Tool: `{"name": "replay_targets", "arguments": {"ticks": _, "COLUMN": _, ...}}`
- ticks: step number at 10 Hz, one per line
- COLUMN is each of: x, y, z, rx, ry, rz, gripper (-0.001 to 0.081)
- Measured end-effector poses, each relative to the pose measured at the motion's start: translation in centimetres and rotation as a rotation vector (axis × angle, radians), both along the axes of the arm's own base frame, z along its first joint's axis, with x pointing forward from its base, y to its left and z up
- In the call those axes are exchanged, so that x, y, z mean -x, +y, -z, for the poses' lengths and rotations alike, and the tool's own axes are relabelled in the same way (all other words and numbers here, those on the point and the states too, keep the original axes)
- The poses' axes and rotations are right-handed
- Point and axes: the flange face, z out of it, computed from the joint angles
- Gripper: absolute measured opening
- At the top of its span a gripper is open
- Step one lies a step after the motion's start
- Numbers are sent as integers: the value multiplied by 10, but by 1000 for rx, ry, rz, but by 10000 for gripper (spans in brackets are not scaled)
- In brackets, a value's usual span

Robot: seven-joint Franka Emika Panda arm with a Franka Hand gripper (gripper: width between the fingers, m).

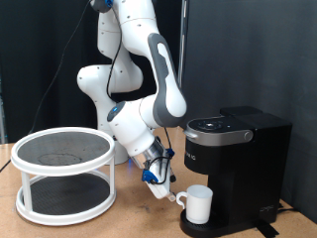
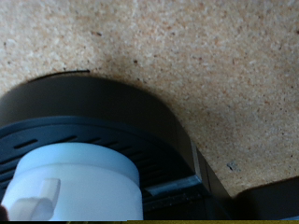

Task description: Make a cup of coffee with the keurig machine

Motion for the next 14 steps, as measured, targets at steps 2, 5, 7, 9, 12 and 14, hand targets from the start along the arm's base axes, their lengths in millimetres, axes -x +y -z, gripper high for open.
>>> {"name": "replay_targets", "arguments": {"ticks": 2, "x": -1, "y": 2, "z": -1, "rx": -9, "ry": 0, "rz": -6, "gripper": 734}}
{"name": "replay_targets", "arguments": {"ticks": 5, "x": 1, "y": 0, "z": 0, "rx": -3, "ry": 0, "rz": -29, "gripper": 734}}
{"name": "replay_targets", "arguments": {"ticks": 7, "x": 12, "y": -11, "z": 2, "rx": 1, "ry": -12, "rz": -63, "gripper": 734}}
{"name": "replay_targets", "arguments": {"ticks": 9, "x": 22, "y": -22, "z": -6, "rx": -19, "ry": -51, "rz": -56, "gripper": 734}}
{"name": "replay_targets", "arguments": {"ticks": 12, "x": 29, "y": -21, "z": -4, "rx": -29, "ry": -42, "rz": -100, "gripper": 734}}
{"name": "replay_targets", "arguments": {"ticks": 14, "x": 43, "y": -23, "z": -15, "rx": -75, "ry": -78, "rz": -125, "gripper": 734}}
